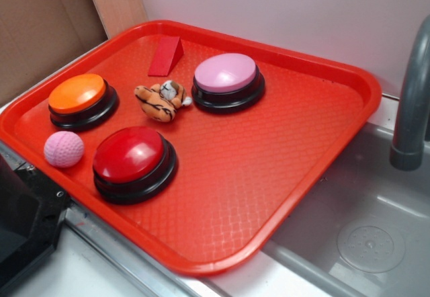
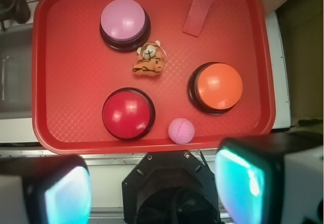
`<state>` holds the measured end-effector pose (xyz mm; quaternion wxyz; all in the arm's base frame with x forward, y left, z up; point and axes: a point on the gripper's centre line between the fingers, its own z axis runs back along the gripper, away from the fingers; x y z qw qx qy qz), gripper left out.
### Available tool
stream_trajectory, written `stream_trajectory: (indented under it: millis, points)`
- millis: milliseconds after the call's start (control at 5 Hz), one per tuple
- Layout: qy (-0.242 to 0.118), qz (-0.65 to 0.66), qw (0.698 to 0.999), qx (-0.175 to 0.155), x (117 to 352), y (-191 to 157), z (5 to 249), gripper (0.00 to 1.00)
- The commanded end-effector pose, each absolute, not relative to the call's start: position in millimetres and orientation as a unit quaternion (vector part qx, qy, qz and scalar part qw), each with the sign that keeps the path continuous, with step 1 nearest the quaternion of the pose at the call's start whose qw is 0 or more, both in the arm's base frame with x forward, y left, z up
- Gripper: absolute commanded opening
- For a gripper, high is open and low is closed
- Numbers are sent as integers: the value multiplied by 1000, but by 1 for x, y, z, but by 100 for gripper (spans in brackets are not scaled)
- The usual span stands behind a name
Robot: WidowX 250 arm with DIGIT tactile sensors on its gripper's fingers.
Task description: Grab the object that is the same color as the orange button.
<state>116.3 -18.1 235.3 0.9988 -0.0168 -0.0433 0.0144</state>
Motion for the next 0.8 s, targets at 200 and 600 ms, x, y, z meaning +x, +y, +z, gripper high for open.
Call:
stream_trajectory:
  millis: [200, 600]
  points:
    - [-77, 26, 997, 19, 131, -26, 214, 100]
    - [-125, 72, 989, 17, 172, -27, 159, 100]
